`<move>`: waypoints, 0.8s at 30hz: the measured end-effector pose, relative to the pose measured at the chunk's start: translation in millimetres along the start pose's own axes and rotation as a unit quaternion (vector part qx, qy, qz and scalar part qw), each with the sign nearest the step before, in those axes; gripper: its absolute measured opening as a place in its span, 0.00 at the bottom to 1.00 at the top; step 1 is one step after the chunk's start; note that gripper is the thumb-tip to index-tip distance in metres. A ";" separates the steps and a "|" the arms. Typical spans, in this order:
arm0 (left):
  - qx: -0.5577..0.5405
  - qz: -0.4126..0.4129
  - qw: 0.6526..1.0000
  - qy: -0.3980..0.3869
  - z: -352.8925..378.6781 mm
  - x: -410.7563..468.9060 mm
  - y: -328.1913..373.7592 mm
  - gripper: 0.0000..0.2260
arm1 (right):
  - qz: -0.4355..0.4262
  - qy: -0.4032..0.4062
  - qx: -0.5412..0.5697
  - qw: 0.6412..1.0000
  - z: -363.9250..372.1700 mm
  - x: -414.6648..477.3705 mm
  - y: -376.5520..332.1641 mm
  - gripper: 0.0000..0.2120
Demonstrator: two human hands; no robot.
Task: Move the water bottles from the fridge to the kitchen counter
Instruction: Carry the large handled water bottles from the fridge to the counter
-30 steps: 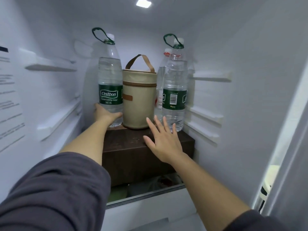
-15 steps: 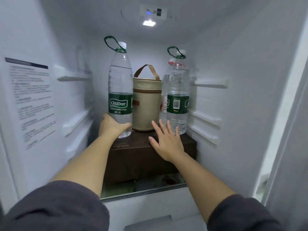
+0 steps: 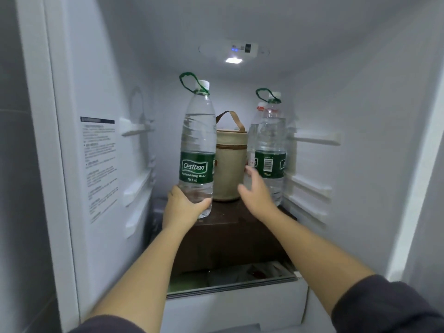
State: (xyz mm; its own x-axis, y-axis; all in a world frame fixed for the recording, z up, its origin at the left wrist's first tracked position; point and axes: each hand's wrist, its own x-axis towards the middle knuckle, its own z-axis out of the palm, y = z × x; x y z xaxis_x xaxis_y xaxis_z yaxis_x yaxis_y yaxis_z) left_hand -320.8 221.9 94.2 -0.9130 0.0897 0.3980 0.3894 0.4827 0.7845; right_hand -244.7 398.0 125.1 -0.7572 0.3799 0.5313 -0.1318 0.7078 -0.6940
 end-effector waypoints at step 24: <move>-0.052 0.044 0.998 -0.010 3.1 -1.0 -5.6 0.42 | 0.012 -0.024 0.130 0.991 -31.8 93.4 -157.2 0.25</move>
State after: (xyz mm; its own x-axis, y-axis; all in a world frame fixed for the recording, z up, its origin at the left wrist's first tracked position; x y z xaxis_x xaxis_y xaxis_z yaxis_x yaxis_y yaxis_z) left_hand -322.4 221.8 88.0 -0.8765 0.1455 0.4588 0.4778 0.3784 0.7928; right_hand -274.4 341.1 299.3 -0.7903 0.3617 0.4947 -0.2693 0.5202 -0.8105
